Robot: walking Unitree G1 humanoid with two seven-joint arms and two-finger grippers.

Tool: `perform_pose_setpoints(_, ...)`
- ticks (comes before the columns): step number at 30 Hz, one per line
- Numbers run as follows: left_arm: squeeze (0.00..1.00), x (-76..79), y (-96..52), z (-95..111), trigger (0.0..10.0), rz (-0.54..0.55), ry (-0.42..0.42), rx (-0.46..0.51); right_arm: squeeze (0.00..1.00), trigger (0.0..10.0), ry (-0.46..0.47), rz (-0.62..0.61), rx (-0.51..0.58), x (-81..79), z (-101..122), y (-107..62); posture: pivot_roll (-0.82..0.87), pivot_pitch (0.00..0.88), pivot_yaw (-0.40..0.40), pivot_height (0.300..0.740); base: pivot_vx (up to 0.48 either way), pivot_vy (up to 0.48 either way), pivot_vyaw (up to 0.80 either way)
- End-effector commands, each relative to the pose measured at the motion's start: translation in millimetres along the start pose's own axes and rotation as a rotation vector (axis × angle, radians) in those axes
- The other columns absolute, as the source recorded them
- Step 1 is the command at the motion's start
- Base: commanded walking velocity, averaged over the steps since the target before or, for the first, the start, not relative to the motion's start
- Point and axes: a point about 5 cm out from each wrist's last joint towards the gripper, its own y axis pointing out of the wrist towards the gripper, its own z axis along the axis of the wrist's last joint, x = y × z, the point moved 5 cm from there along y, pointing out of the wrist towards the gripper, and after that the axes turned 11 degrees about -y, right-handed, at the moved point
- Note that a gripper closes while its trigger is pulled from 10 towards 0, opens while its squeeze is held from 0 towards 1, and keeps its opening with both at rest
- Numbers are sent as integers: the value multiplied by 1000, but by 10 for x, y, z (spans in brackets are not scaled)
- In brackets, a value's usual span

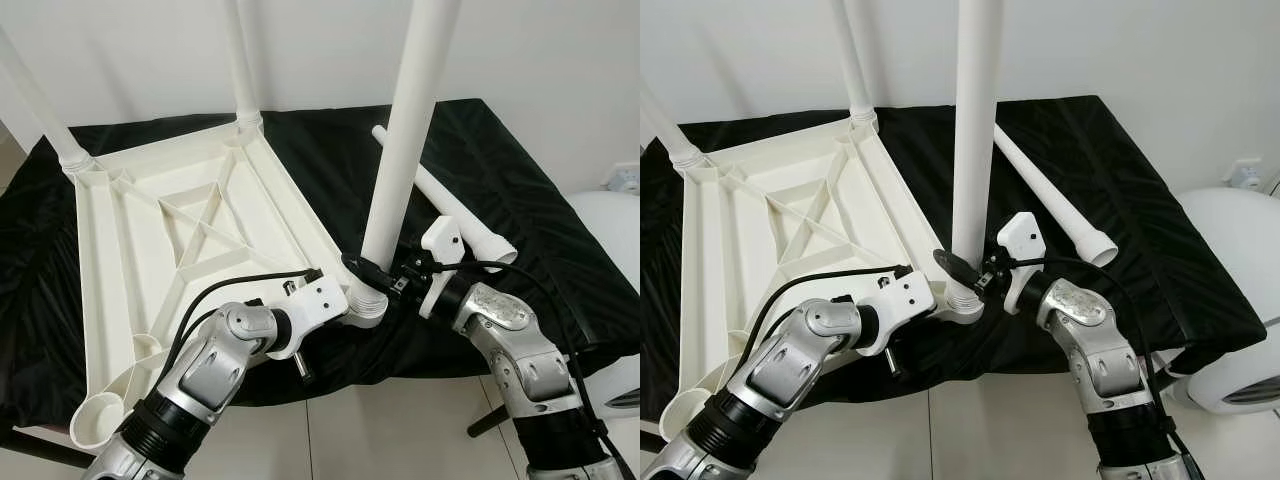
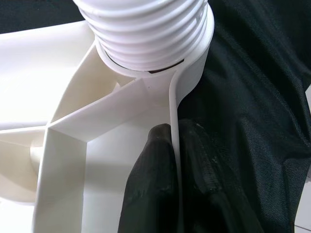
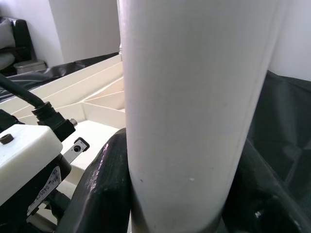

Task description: Building children table

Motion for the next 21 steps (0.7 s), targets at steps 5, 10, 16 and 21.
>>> perform_pose_setpoints(5,0,31,71,-49,10000,46,-38,1,0,10000,111,26,-79,-273,-227,53,-96,183,20,740,0,0,0)
perform_pose_setpoints(10,0,44,76,-40,10000,44,-38,6,0,10000,117,17,-77,-304,-224,56,-100,177,18,740,0,0,0)
perform_pose_setpoints(16,0,42,77,-26,10000,44,-36,9,0,10000,120,15,-76,-336,-218,58,-100,177,19,740,0,0,0)
perform_pose_setpoints(21,0,33,77,-13,10000,47,-37,11,0,10000,127,15,-77,-396,-215,60,-102,179,19,740,0,0,0)
